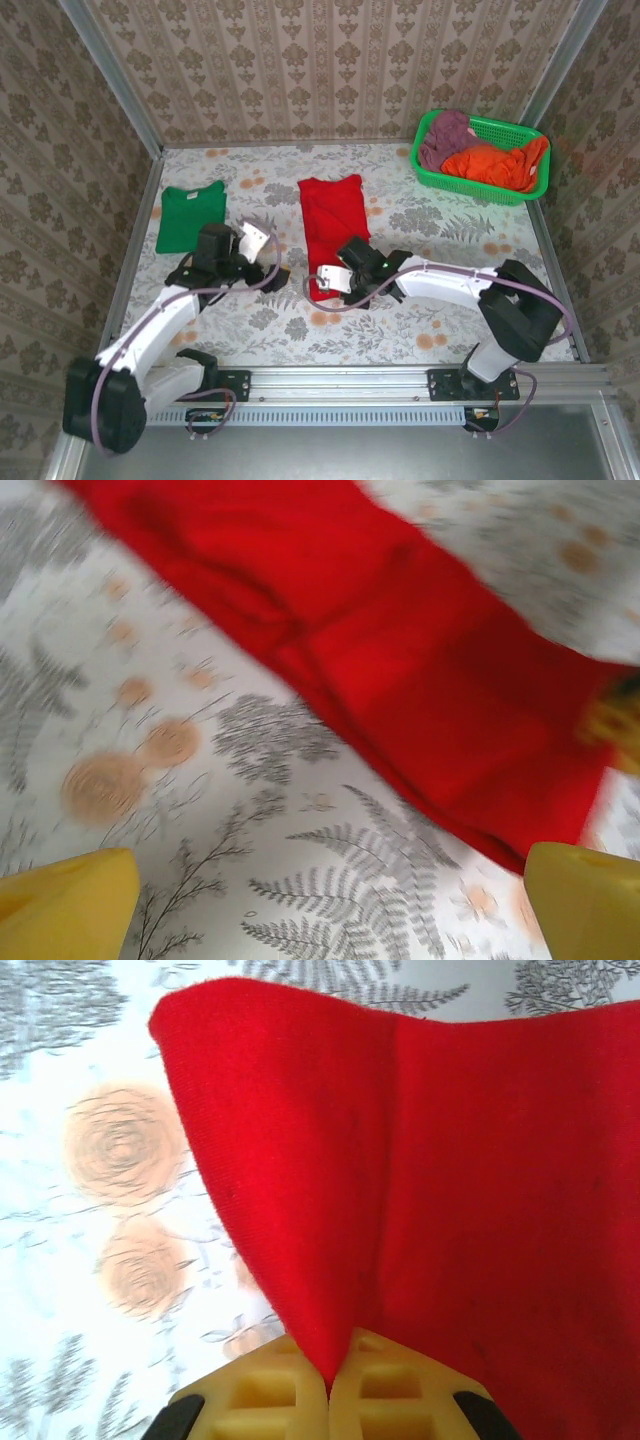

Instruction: Fold and stack the t-shirts

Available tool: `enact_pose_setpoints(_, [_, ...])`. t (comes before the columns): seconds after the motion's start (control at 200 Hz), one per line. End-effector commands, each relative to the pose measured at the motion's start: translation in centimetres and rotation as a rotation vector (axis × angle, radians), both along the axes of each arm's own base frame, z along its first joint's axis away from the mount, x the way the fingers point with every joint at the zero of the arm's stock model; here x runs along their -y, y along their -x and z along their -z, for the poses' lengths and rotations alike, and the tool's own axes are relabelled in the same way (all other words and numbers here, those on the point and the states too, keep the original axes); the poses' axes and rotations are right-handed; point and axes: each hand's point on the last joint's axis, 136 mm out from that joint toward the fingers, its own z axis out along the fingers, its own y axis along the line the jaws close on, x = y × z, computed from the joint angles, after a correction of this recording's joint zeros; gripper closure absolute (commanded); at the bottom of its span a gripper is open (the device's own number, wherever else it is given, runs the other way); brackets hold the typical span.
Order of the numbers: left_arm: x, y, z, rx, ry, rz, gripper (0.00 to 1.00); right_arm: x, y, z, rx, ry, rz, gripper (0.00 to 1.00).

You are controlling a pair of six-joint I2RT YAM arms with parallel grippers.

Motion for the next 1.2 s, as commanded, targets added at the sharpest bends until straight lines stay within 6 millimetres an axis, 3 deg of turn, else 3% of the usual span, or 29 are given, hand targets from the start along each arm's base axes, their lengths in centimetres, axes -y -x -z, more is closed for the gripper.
enact_pose_setpoints(0.0, [-0.8,-4.8,-0.4,-0.136,0.108,-0.362,0.00,0.8,2.7,-0.7,-0.068,-0.011,0.018,0.98])
enact_pose_setpoints(0.165, [2.0,-8.4,1.7,-0.242,0.149,-0.432,0.00,0.9,3.9,-2.3,-0.074,-0.049,0.010,0.97])
enact_pose_setpoints(0.255, [4.2,-10.3,2.7,-0.284,0.183,-0.433,0.10,0.9,3.7,-3.5,-0.045,-0.076,0.009,0.97])
enact_pose_setpoints(0.3, [5.2,-11.2,3.0,-0.302,0.211,-0.432,0.26,0.9,3.5,-3.8,-0.034,-0.079,0.012,0.97])
enact_pose_setpoints(0.38, [6.4,-12.7,3.7,-0.331,0.252,-0.440,0.68,0.9,3.2,-3.8,-0.021,-0.071,0.018,0.97])
enact_pose_setpoints(0.46, [7.1,-13.6,5.0,-0.361,0.268,-0.450,0.87,0.9,3.1,-3.7,-0.021,-0.064,0.023,0.97])
enact_pose_setpoints(0.58, [7.9,-14.6,7.1,-0.404,0.275,-0.454,0.96,0.6,2.8,-4.2,-0.010,-0.077,0.022,0.97])
enact_pose_setpoints(0.775, [8.4,-15.5,9.6,-0.444,0.294,-0.439,1.00,0.1,2.4,-5.0,0.008,-0.083,0.004,0.97])
enact_pose_setpoints(0.905, [8.0,-14.8,11.0,-0.476,0.276,-0.427,1.00,-0.1,1.7,-5.7,0.022,-0.092,0.000,0.97])
enact_pose_setpoints(1.035, [7.5,-13.4,12.4,-0.552,0.222,-0.406,1.00,-0.5,0.0,-7.0,0.064,-0.102,-0.019,0.97])
enact_pose_setpoints(1.195, [6.9,-12.3,14.0,-0.682,0.231,-0.398,1.00,-0.7,-4.1,-8.5,0.104,-0.083,-0.043,0.97])
